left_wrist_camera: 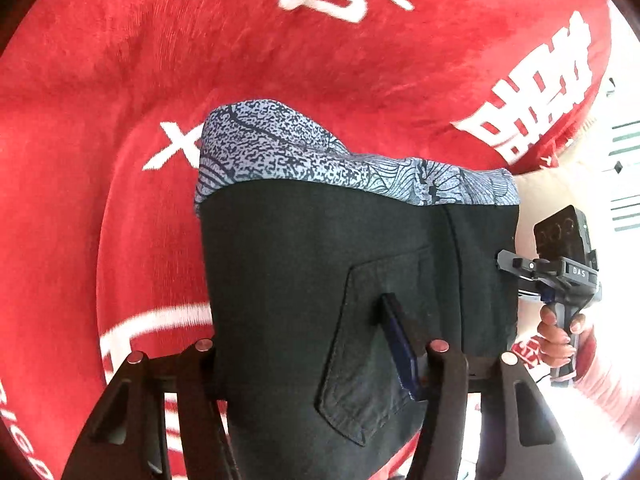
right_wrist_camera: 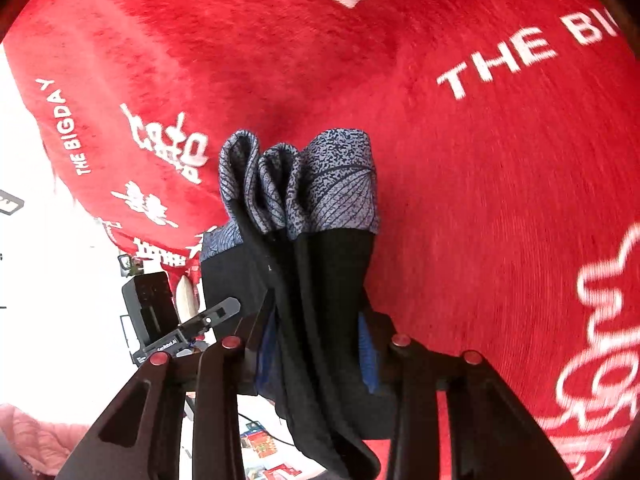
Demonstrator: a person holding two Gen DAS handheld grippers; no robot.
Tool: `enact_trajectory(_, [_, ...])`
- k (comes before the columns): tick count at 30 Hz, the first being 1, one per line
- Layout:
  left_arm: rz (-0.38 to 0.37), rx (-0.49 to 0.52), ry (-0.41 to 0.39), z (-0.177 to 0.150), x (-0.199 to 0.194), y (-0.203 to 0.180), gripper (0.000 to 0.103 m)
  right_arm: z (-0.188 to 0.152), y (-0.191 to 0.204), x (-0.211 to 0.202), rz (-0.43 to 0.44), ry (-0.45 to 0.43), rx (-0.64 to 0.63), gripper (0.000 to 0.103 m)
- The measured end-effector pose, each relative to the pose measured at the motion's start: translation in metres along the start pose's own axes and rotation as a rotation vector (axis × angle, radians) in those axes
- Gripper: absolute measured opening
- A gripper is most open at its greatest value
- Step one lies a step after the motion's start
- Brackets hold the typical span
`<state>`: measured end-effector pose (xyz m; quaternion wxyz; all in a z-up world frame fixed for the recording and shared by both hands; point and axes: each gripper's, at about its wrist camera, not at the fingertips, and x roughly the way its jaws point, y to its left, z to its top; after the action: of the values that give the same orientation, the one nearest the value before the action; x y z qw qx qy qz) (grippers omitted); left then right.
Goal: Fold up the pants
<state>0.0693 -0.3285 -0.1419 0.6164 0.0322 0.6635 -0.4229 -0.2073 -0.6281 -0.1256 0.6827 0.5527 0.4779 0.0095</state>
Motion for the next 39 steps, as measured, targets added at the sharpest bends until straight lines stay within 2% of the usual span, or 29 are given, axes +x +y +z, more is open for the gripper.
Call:
enact_trajectory(4, [0.001, 0.011, 0.007, -0.021, -0.01, -0.011, 0.06, -0.028, 0.005, -0.012, 0.002, -0.003, 0.007, 0.038])
enact_trajectory(8, [0.042, 0.01, 0.025, -0.043, 0.002, -0.012, 0.063, -0.053, -0.007, -0.008, -0.053, 0.003, 0.011, 0.038])
enact_trajectory(9, [0.089, 0.016, 0.026, -0.049, 0.01, -0.01, 0.067, -0.057, -0.012, -0.003, -0.079, 0.01, 0.017, 0.039])
enact_trajectory(11, [0.181, 0.021, 0.024, -0.06, 0.021, -0.002, 0.084, -0.063, -0.021, 0.007, -0.169, 0.017, -0.015, 0.043])
enact_trajectory(12, [0.219, 0.012, -0.019, -0.065, 0.021, 0.004, 0.1, -0.066, -0.023, 0.01, -0.218, -0.003, -0.048, 0.05])
enact_trajectory(13, [0.233, 0.008, -0.036, -0.067, 0.021, 0.005, 0.103, -0.066, -0.025, 0.011, -0.249, -0.024, -0.058, 0.053])
enact_trajectory(15, [0.239, -0.01, -0.042, -0.068, 0.021, 0.008, 0.103, -0.066, -0.025, 0.013, -0.286, -0.036, -0.045, 0.068])
enact_trajectory(17, [0.273, -0.015, -0.044, -0.069, 0.017, 0.005, 0.103, -0.069, -0.02, 0.009, -0.346, -0.048, -0.048, 0.069])
enact_trajectory(19, [0.349, -0.003, -0.068, -0.069, 0.005, -0.005, 0.103, -0.073, -0.007, 0.0, -0.458, -0.075, -0.077, 0.069])
enact_trajectory(20, [0.374, -0.004, -0.091, -0.068, -0.004, -0.009, 0.103, -0.073, 0.005, -0.004, -0.501, -0.098, -0.097, 0.063])
enact_trajectory(21, [0.376, -0.005, -0.117, -0.067, -0.016, -0.01, 0.103, -0.075, 0.013, -0.009, -0.519, -0.117, -0.116, 0.045])
enact_trajectory(23, [0.362, 0.005, -0.161, -0.06, -0.032, -0.02, 0.103, -0.073, 0.036, -0.019, -0.506, -0.158, -0.16, 0.021])
enact_trajectory(26, [0.317, 0.063, -0.206, -0.039, -0.04, -0.036, 0.103, -0.063, 0.062, -0.022, -0.489, -0.208, -0.249, 0.018])
enact_trajectory(30, [0.307, 0.114, -0.212, -0.01, -0.011, -0.052, 0.103, -0.042, 0.068, 0.002, -0.482, -0.196, -0.26, 0.018])
enact_trajectory(33, [0.338, 0.077, -0.147, -0.008, 0.019, -0.035, 0.103, -0.037, 0.047, 0.019, -0.517, -0.161, -0.206, 0.015])
enact_trajectory(34, [0.354, 0.063, -0.126, -0.011, 0.025, -0.029, 0.103, -0.037, 0.041, 0.018, -0.504, -0.167, -0.194, 0.014])
enact_trajectory(35, [0.342, 0.04, -0.11, -0.015, 0.032, -0.021, 0.103, -0.037, 0.035, 0.015, -0.485, -0.177, -0.181, 0.009])
enact_trajectory(37, [0.305, -0.015, -0.107, -0.021, 0.031, -0.013, 0.103, -0.037, 0.031, 0.01, -0.469, -0.173, -0.17, 0.007])
enact_trajectory(39, [0.341, -0.025, -0.107, -0.027, 0.025, -0.016, 0.103, -0.042, 0.03, 0.001, -0.487, -0.173, -0.171, 0.007])
